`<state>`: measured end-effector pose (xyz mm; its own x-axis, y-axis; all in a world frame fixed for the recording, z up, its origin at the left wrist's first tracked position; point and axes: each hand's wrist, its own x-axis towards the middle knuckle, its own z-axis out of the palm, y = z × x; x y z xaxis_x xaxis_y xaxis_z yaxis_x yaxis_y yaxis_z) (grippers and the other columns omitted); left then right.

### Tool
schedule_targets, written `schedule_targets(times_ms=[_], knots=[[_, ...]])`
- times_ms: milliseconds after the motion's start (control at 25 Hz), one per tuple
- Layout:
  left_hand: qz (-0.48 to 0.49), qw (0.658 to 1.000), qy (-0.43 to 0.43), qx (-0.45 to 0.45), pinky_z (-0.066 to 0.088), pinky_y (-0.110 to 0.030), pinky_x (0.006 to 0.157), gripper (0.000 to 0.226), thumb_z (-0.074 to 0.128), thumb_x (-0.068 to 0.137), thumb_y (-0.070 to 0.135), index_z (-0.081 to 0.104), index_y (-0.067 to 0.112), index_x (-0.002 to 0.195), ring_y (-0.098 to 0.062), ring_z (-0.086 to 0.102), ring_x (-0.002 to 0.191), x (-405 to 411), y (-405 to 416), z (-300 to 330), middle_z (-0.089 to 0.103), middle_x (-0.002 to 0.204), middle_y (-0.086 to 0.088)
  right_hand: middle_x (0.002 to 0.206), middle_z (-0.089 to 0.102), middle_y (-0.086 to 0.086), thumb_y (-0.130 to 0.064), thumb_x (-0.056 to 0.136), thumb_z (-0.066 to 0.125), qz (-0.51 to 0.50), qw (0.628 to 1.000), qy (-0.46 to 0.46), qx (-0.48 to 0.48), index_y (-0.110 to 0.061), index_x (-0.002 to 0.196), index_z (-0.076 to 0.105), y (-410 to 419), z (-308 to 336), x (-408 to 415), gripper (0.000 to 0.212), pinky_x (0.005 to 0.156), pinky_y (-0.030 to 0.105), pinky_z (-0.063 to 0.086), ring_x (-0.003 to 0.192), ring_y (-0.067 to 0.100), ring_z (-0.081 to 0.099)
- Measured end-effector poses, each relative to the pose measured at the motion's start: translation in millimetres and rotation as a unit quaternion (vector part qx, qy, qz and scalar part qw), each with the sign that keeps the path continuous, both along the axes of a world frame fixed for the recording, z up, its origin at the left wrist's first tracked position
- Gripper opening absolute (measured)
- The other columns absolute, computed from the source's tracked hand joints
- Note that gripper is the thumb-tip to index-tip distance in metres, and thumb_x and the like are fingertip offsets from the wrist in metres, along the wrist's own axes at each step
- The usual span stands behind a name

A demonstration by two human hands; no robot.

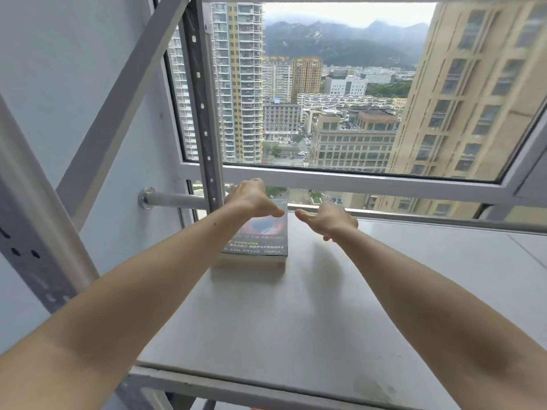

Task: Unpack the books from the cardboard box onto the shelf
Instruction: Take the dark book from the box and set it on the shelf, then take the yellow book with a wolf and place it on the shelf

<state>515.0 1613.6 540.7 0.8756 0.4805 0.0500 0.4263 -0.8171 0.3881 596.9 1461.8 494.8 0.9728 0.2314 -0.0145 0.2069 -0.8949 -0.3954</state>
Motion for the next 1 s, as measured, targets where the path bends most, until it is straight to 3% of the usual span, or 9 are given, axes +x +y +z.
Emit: schedule_targets(times_ms=[120,160,240,320,480,600,720,840,1000], knots=[[-0.107,0.994,0.02,-0.032,0.049,-0.038,0.069,0.042,0.08,0.073,0.049,0.064,0.011,0.081,-0.031,0.063,0.085,15,-44,4,0.066,0.086,-0.015,0.094,0.066,0.003,-0.055,0.085,0.06,-0.064,0.996,-0.036,-0.044,-0.019,0.083,0.055,-76,12,-13,0.037,0.072,0.029,0.038,0.094,0.026,0.062],[-0.141,0.989,0.029,-0.033,0.048,-0.036,0.069,0.039,0.08,0.073,0.047,0.063,0.012,0.077,-0.028,0.062,0.083,19,-63,1,0.065,0.084,-0.01,0.092,0.066,0.002,-0.044,0.084,0.064,-0.089,0.994,-0.036,-0.06,-0.018,0.082,0.057,-105,14,-20,0.027,0.07,0.028,0.038,0.088,0.026,0.06],[-0.209,0.976,0.043,-0.039,0.051,-0.034,0.077,0.04,0.081,0.074,0.042,0.068,0.008,0.09,-0.026,0.065,0.09,27,-103,-7,0.069,0.093,-0.008,0.082,0.063,0.002,-0.026,0.079,0.064,-0.151,0.985,-0.027,-0.082,-0.018,0.076,0.057,-165,11,-40,0.011,0.061,0.025,0.036,0.075,0.025,0.057],[-0.28,0.958,0.055,-0.04,0.049,-0.032,0.075,0.041,0.081,0.073,0.041,0.069,0.008,0.094,-0.025,0.064,0.088,34,-155,-14,0.069,0.093,-0.008,0.07,0.054,0.001,-0.018,0.075,0.06,-0.219,0.971,-0.026,-0.093,-0.018,0.064,0.046,-225,9,-73,0.018,0.052,0.023,0.03,0.063,0.024,0.052],[-0.411,0.908,0.069,-0.041,0.055,-0.036,0.082,0.044,0.081,0.071,0.044,0.071,0.011,0.098,-0.024,0.066,0.094,18,-281,-25,0.071,0.097,-0.004,0.073,0.057,0.003,-0.021,0.078,0.06,-0.321,0.94,-0.013,-0.118,-0.016,0.069,0.051,-337,7,-146,0.014,0.059,0.025,0.038,0.072,0.026,0.058],[-0.515,0.855,0.061,-0.009,0.055,-0.034,0.075,0.044,0.08,0.071,0.046,0.071,0.011,0.097,-0.025,0.065,0.09,-16,-386,-30,0.069,0.094,-0.004,0.085,0.059,0.006,-0.027,0.081,0.062,-0.385,0.912,-0.003,-0.145,-0.018,0.071,0.048,-418,3,-209,0.019,0.07,0.029,0.042,0.082,0.026,0.06],[-0.61,0.789,0.049,0.055,0.047,-0.032,0.059,0.041,0.078,0.074,0.046,0.058,0.011,0.068,-0.03,0.06,0.074,-68,-497,-37,0.06,0.071,-0.004,0.101,0.066,0.008,-0.028,0.085,0.065,-0.452,0.877,0.02,-0.164,-0.019,0.08,0.053,-498,-8,-286,0.016,0.07,0.031,0.039,0.091,0.027,0.062],[-0.67,0.733,0.036,0.109,0.04,-0.029,0.057,0.046,0.075,0.075,0.045,0.041,0.018,0.059,-0.029,0.059,0.074,-130,-606,-53,0.055,0.072,-0.005,0.113,0.067,0.008,-0.028,0.086,0.064,-0.51,0.837,0.043,-0.191,-0.017,0.101,0.063,-578,-25,-370,0.018,0.072,0.031,0.038,0.107,0.029,0.064],[-0.714,0.685,0.049,0.137,0.035,-0.025,0.049,0.04,0.072,0.073,0.042,0.043,0.018,0.059,-0.021,0.054,0.06,-215,-740,-78,0.053,0.07,0.0,0.104,0.068,0.006,-0.02,0.086,0.061,-0.554,0.8,0.086,-0.214,-0.017,0.086,0.055,-685,-46,-479,0.007,0.068,0.031,0.041,0.099,0.029,0.066]])
